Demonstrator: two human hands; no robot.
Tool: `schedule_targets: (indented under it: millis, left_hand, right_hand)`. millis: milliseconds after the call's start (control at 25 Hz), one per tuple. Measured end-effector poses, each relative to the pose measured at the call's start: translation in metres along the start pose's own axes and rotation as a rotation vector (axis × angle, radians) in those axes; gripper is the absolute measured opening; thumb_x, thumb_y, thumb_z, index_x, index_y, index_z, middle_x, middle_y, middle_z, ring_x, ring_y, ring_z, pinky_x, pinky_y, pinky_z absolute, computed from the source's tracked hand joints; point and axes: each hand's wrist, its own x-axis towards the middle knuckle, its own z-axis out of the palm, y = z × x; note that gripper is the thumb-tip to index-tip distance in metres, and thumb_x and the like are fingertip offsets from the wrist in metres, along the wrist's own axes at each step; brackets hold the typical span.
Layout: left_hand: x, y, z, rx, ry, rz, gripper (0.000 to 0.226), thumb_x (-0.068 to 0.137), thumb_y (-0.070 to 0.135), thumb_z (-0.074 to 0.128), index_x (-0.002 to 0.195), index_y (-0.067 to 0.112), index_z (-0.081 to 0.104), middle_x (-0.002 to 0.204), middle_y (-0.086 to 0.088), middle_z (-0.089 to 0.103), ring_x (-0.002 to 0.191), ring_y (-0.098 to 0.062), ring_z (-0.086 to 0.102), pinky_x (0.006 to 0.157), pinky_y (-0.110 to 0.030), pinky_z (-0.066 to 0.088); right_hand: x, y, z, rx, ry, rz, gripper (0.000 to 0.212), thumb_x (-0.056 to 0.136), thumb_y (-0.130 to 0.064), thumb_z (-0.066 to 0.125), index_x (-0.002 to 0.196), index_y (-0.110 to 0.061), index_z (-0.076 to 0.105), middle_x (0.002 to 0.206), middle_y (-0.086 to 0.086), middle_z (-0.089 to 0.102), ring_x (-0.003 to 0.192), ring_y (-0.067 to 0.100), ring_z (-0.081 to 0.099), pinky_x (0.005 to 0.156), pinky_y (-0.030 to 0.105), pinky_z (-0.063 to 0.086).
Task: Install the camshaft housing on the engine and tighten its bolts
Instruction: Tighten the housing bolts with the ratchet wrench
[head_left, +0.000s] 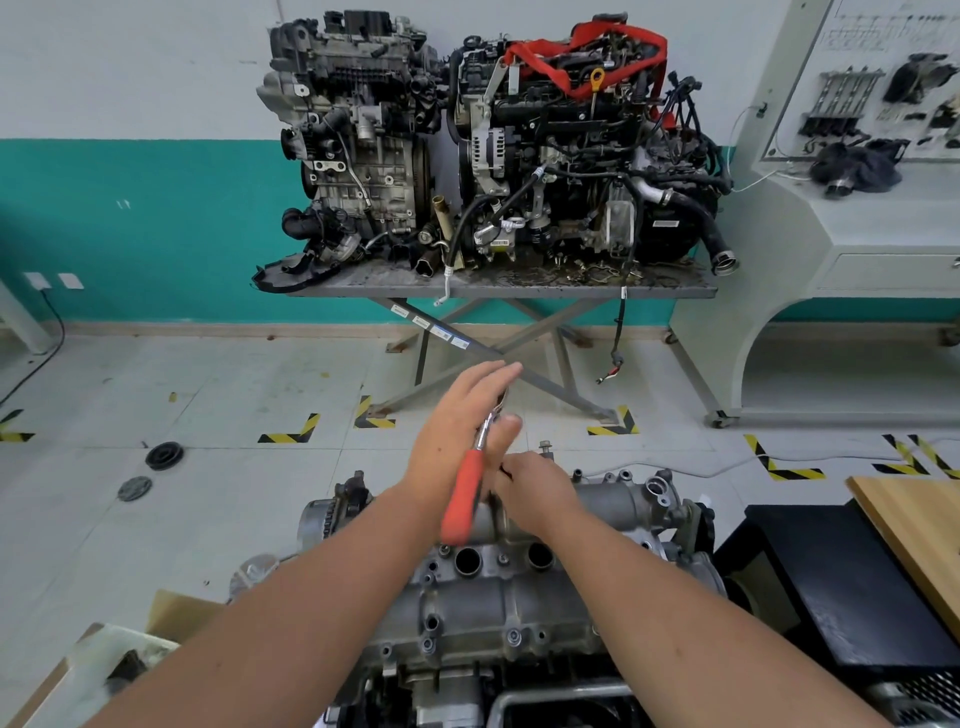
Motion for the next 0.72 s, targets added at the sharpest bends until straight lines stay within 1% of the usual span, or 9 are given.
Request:
schedule_targets:
  millis: [80, 120, 160, 240, 320, 400, 520, 600, 720]
  left_hand:
    - [0.000, 0.010, 0.010, -0.400, 0.106, -0.267, 0.041, 0.097, 0.057, 0.031, 0.133, 0.051, 0.050, 0.119, 0.013, 0.067, 0.109, -0.016, 0.065, 0.091, -0.033, 0.051]
    - [0.004, 0.015, 0.013, -0.550, 0.155, -0.410, 0.040, 0.097, 0.058, 0.028, 0.127, 0.054, 0.053, 0.109, 0.008, 0.072, 0.100, -0.016, 0.068, 0.087, -0.033, 0.050]
    - [0.008, 0.018, 0.016, -0.653, 0.185, -0.524, 0.042, 0.097, 0.059, 0.026, 0.121, 0.054, 0.059, 0.102, 0.004, 0.075, 0.095, -0.015, 0.069, 0.086, -0.033, 0.048]
    - [0.014, 0.022, 0.018, -0.772, 0.195, -0.651, 0.046, 0.101, 0.057, 0.026, 0.108, 0.045, 0.070, 0.094, -0.001, 0.076, 0.088, -0.013, 0.069, 0.087, -0.034, 0.044]
    - [0.017, 0.020, 0.016, -0.809, 0.156, -0.671, 0.047, 0.105, 0.050, 0.029, 0.103, 0.028, 0.071, 0.088, -0.003, 0.075, 0.084, -0.014, 0.069, 0.085, -0.034, 0.043]
    - [0.018, 0.014, 0.008, -0.841, 0.081, -0.658, 0.045, 0.107, 0.046, 0.029, 0.099, 0.019, 0.065, 0.087, -0.005, 0.074, 0.085, -0.016, 0.069, 0.082, -0.033, 0.045]
    - [0.023, 0.006, -0.012, -0.913, -0.082, -0.665, 0.047, 0.107, 0.043, 0.031, 0.088, 0.020, 0.067, 0.089, -0.008, 0.074, 0.094, -0.022, 0.071, 0.087, -0.035, 0.046]
    - [0.026, 0.003, -0.022, -0.891, -0.165, -0.674, 0.043, 0.106, 0.044, 0.035, 0.091, 0.017, 0.064, 0.093, -0.008, 0.074, 0.100, -0.023, 0.071, 0.090, -0.036, 0.047]
    - [0.032, 0.002, -0.029, -0.764, -0.292, -0.635, 0.036, 0.103, 0.045, 0.040, 0.101, 0.014, 0.058, 0.097, -0.005, 0.074, 0.106, -0.020, 0.070, 0.087, -0.031, 0.050]
  right_hand:
    - [-0.001, 0.002, 0.000, 0.014, -0.007, 0.003, 0.040, 0.099, -0.037, 0.044, 0.062, -0.024, 0.041, 0.067, -0.005, 0.051, 0.076, 0.026, 0.050, 0.067, 0.032, 0.035]
    - [-0.001, 0.001, 0.000, 0.015, 0.004, 0.006, 0.040, 0.099, -0.036, 0.044, 0.060, -0.024, 0.040, 0.063, -0.007, 0.047, 0.076, 0.026, 0.050, 0.067, 0.032, 0.035]
    - [-0.001, 0.002, 0.001, 0.020, -0.004, 0.008, 0.041, 0.099, -0.035, 0.044, 0.060, -0.023, 0.040, 0.062, -0.007, 0.045, 0.075, 0.026, 0.050, 0.067, 0.032, 0.035]
    - [-0.002, 0.001, 0.000, 0.023, -0.003, -0.003, 0.042, 0.100, -0.036, 0.042, 0.060, -0.022, 0.042, 0.063, -0.005, 0.047, 0.075, 0.027, 0.051, 0.067, 0.033, 0.036]
    - [-0.002, 0.001, 0.000, 0.029, -0.006, 0.004, 0.042, 0.101, -0.037, 0.041, 0.062, -0.021, 0.044, 0.066, -0.003, 0.052, 0.077, 0.028, 0.055, 0.067, 0.034, 0.038]
    - [-0.002, 0.001, 0.001, 0.042, -0.017, 0.015, 0.042, 0.101, -0.039, 0.042, 0.063, -0.021, 0.045, 0.071, 0.000, 0.057, 0.081, 0.029, 0.058, 0.069, 0.035, 0.042]
    - [-0.002, 0.001, 0.001, 0.049, 0.005, 0.018, 0.042, 0.101, -0.041, 0.044, 0.062, -0.024, 0.043, 0.078, 0.003, 0.061, 0.087, 0.031, 0.060, 0.069, 0.034, 0.039]
    - [-0.002, 0.002, 0.001, 0.057, 0.000, 0.030, 0.042, 0.100, -0.042, 0.045, 0.062, -0.026, 0.042, 0.077, 0.001, 0.059, 0.089, 0.031, 0.061, 0.069, 0.034, 0.040]
    - [-0.001, 0.001, 0.002, 0.033, -0.013, 0.024, 0.037, 0.100, -0.043, 0.043, 0.069, -0.025, 0.049, 0.081, 0.001, 0.062, 0.090, 0.030, 0.061, 0.072, 0.035, 0.043]
